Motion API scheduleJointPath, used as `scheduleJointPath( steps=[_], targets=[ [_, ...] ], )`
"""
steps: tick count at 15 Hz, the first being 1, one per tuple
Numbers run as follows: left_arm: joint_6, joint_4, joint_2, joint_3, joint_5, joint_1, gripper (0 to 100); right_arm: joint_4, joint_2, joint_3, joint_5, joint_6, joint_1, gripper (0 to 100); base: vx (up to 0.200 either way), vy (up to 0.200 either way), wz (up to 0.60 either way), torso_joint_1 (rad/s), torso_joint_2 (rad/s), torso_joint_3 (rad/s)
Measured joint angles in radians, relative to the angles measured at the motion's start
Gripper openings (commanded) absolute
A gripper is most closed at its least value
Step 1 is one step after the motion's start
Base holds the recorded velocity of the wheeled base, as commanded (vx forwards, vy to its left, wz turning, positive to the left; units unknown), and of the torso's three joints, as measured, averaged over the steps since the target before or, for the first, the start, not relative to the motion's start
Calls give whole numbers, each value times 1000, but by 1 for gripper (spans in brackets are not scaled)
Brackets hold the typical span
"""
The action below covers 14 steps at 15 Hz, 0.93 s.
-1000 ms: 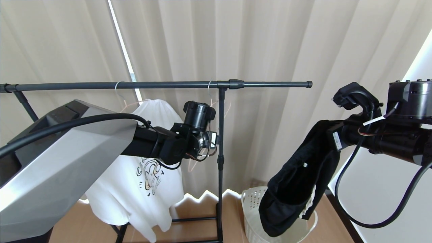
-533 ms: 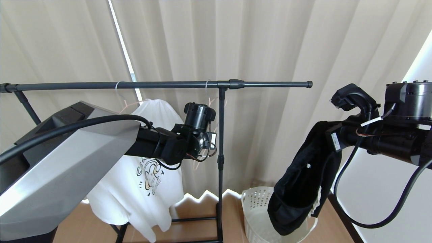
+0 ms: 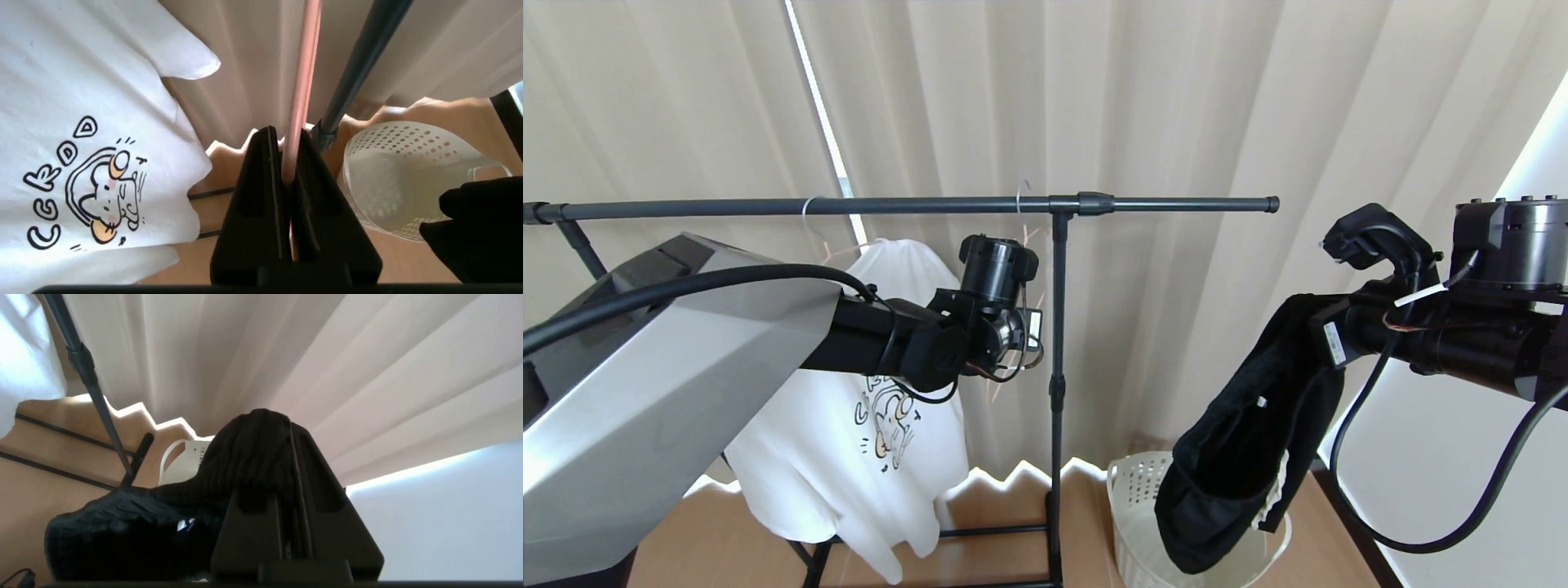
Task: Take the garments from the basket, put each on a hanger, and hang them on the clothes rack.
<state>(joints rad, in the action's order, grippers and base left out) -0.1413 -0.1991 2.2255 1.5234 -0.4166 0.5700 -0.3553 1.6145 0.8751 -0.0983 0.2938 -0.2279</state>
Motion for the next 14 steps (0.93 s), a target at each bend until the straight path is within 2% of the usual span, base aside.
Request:
scheduleJointPath(
  steps=[5, 10, 14],
  targets=[
    [2, 0, -64, -50, 0, 2, 0, 0, -1, -1, 0, 0, -1, 0, 0, 0, 0, 0, 0, 0],
    [3, -7, -161, -175, 2, 5, 0, 0, -4, -2, 0, 0, -1, 0, 0, 0, 0, 0, 0, 0],
    [10, -64, -239, -288, 4, 8, 0, 0, -10, -4, 0, 0, -3, 0, 0, 0, 0, 0, 0, 0]
  ],
)
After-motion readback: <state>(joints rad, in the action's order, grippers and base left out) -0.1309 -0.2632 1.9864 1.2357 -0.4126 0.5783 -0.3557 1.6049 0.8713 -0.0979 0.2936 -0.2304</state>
